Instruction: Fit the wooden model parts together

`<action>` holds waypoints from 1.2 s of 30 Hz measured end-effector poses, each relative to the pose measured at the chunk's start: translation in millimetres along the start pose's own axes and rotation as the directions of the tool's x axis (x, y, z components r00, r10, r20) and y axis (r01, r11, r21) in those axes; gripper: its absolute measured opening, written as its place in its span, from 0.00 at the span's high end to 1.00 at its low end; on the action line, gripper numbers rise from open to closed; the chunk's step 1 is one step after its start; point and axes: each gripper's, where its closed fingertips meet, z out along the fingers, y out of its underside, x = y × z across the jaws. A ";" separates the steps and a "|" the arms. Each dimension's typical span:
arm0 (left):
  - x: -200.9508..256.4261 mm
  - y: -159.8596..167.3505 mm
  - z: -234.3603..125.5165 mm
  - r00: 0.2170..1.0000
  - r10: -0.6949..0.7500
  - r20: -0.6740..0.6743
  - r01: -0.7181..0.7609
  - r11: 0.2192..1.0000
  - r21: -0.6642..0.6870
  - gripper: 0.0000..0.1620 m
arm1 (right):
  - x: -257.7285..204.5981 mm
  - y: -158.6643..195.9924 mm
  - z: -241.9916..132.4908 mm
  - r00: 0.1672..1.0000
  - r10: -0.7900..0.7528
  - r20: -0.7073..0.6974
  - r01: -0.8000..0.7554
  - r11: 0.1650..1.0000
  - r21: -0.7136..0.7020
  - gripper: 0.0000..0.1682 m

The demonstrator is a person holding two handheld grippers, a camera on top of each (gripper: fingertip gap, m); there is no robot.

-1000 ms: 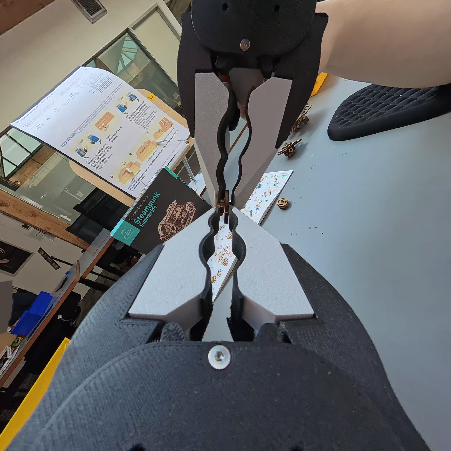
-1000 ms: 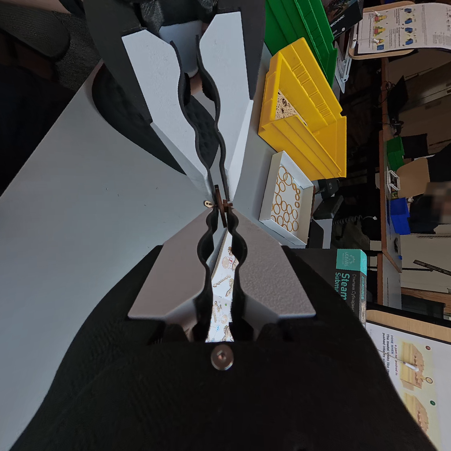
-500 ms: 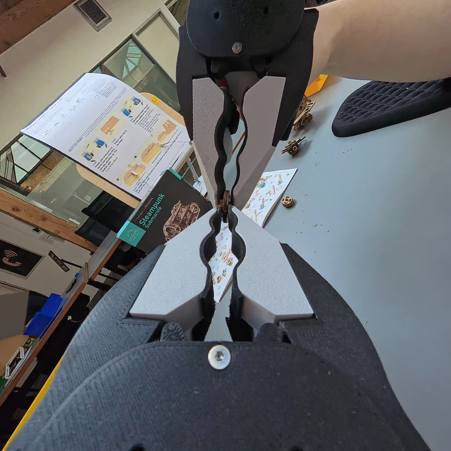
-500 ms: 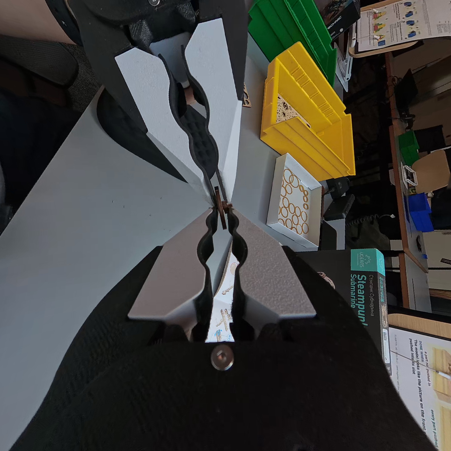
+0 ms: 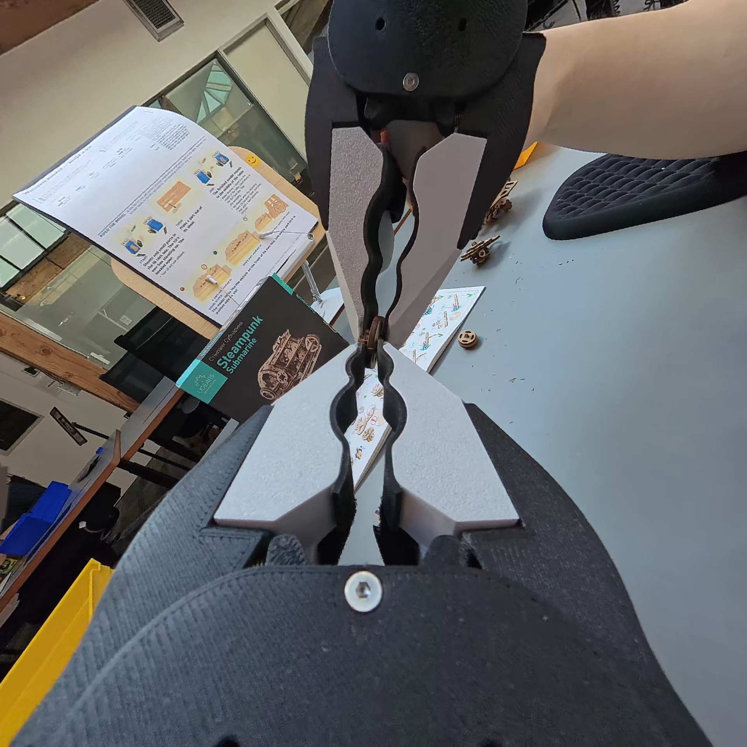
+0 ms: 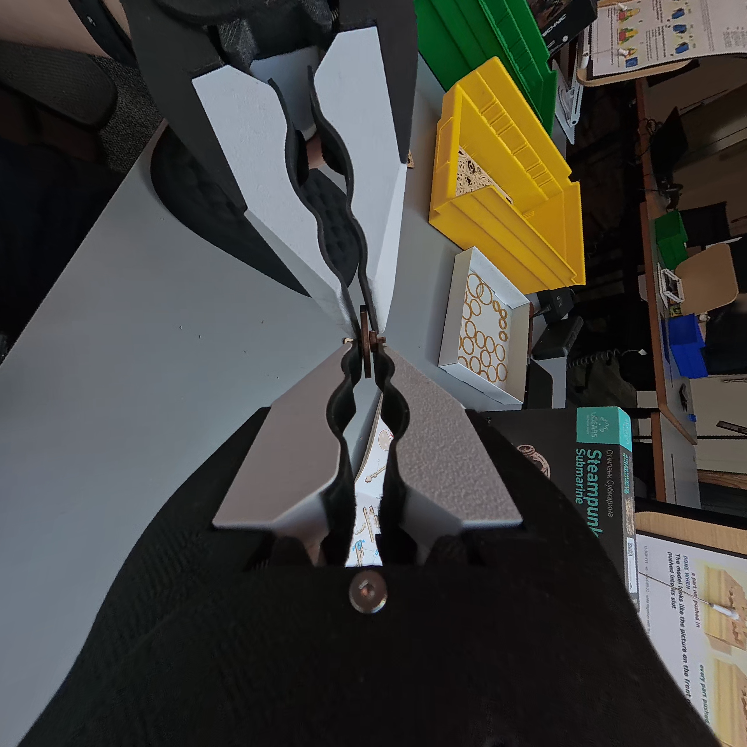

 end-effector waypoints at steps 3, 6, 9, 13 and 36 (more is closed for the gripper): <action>0.3 0.4 0.3 1.000 0.002 0.001 -0.002 1.000 -0.001 0.98 | -0.2 0.6 0.2 1.000 -0.011 -0.002 0.011 1.000 -0.007 0.96; -1.0 -0.8 -0.1 1.000 0.001 0.003 -0.001 1.000 0.002 0.98 | 1.1 -0.4 -0.7 1.000 -0.013 -0.010 0.013 1.000 -0.002 0.97; -1.5 -1.8 0.2 1.000 0.003 0.005 -0.003 1.000 0.004 0.98 | 1.6 -0.5 -1.6 1.000 -0.022 -0.015 0.022 1.000 -0.003 0.97; -1.5 -0.4 0.8 1.000 0.006 0.007 -0.006 1.000 -0.001 0.98 | 1.4 0.6 -0.3 1.000 -0.026 -0.009 0.026 1.000 -0.008 0.97; -5.4 -11.1 -6.9 0.996 -0.079 -0.032 0.082 0.991 0.102 0.97 | 3.3 -13.6 -6.8 0.998 0.046 0.032 -0.049 0.991 0.127 0.96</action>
